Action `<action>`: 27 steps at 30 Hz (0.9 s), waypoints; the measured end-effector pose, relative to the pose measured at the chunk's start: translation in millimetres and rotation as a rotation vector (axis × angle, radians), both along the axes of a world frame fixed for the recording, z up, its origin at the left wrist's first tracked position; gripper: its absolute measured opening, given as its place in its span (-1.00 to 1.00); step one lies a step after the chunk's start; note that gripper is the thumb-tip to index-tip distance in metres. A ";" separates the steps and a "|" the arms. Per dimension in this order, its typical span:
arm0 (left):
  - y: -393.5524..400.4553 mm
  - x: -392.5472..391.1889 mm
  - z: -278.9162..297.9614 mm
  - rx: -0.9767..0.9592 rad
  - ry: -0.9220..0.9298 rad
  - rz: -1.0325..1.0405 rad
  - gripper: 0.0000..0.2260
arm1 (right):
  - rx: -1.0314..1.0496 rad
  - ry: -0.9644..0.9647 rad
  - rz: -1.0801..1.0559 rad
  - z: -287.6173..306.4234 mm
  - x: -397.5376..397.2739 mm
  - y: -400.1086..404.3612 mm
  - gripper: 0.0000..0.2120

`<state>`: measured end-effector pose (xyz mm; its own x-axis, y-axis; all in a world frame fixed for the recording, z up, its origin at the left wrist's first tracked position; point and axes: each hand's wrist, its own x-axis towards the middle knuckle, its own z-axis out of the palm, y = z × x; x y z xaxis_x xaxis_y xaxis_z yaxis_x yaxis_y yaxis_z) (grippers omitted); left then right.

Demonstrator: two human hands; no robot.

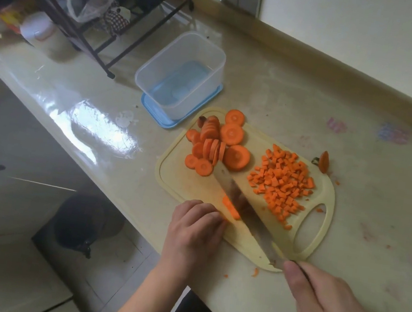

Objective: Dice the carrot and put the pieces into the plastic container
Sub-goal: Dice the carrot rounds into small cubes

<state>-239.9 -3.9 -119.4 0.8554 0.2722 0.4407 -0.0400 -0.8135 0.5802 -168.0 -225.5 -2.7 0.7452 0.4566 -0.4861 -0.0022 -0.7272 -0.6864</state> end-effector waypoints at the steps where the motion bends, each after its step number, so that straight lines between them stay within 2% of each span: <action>1: 0.9 0.7 -1.3 0.001 -0.004 -0.013 -0.95 | 0.009 -0.002 -0.027 4.1 1.4 -3.1 -0.30; 3: 1.4 2.3 -2.4 0.010 -0.012 -0.034 -0.95 | 0.021 -0.013 -0.060 9.0 4.2 -9.0 -0.39; 7: -0.4 7.0 -1.8 0.025 -0.016 -0.036 -0.95 | 0.015 -0.019 -0.018 8.9 6.7 -12.3 -0.39; 11: -1.8 10.3 -1.1 0.006 0.006 -0.041 -0.93 | 0.022 -0.010 0.007 9.8 1.8 -8.7 -0.61; 15: -3.7 10.4 2.3 -0.014 0.013 -0.042 -0.88 | 0.008 0.006 -0.030 11.8 -0.5 -11.8 -0.59; 21: -9.1 19.7 6.9 -0.058 0.097 0.035 -0.61 | 0.018 0.051 -0.045 12.9 2.5 -16.5 -0.66; 27: -13.8 22.5 5.9 -0.052 0.104 0.070 -0.65 | 0.018 0.053 -0.058 9.6 2.5 -22.3 -0.68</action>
<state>-217.4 -17.8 -113.5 0.8736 0.3532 0.3348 0.0784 -0.7811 0.6194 -165.5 -247.8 6.9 0.7437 0.4226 -0.5180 -0.0808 -0.7124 -0.6971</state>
